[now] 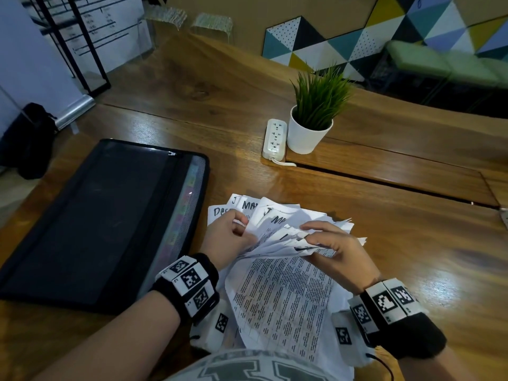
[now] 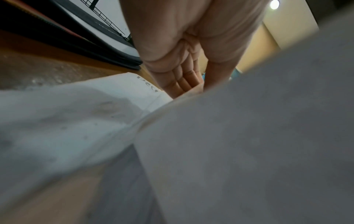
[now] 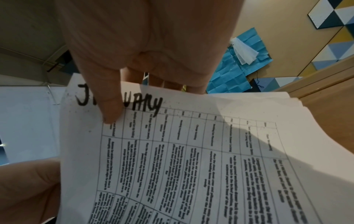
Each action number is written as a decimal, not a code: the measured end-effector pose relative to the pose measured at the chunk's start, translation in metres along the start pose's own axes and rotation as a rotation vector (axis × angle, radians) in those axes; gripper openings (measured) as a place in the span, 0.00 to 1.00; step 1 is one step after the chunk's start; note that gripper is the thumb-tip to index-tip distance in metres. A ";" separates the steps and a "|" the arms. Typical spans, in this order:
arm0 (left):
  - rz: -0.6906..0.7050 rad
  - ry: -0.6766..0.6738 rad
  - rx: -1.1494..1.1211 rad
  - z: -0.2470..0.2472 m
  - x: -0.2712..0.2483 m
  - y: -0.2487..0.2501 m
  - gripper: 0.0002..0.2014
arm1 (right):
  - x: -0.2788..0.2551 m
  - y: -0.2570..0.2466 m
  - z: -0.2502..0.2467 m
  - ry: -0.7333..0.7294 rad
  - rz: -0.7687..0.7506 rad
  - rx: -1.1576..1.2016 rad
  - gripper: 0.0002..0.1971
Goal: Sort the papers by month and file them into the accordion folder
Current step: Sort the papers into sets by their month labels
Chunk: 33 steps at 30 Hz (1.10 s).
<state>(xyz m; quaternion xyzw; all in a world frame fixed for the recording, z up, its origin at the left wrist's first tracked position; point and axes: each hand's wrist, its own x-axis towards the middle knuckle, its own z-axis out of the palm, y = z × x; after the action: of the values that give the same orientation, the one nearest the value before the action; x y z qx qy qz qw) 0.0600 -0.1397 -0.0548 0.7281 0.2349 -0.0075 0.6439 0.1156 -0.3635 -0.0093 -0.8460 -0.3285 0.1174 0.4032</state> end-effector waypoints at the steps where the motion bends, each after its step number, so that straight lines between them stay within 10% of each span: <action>1: 0.011 -0.004 0.013 0.000 0.000 0.001 0.13 | 0.000 0.000 0.000 0.004 0.000 0.001 0.08; 28: 0.074 -0.188 0.018 -0.001 0.001 -0.003 0.03 | 0.014 -0.002 -0.008 -0.191 -0.059 -0.054 0.09; 33: 0.130 -0.081 0.060 -0.002 0.005 -0.005 0.23 | 0.013 -0.003 -0.008 -0.230 -0.051 -0.207 0.10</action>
<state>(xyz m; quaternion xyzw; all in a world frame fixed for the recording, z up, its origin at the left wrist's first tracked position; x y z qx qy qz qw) 0.0622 -0.1359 -0.0610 0.7600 0.1604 -0.0023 0.6298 0.1276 -0.3586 -0.0009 -0.8553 -0.4044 0.1689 0.2765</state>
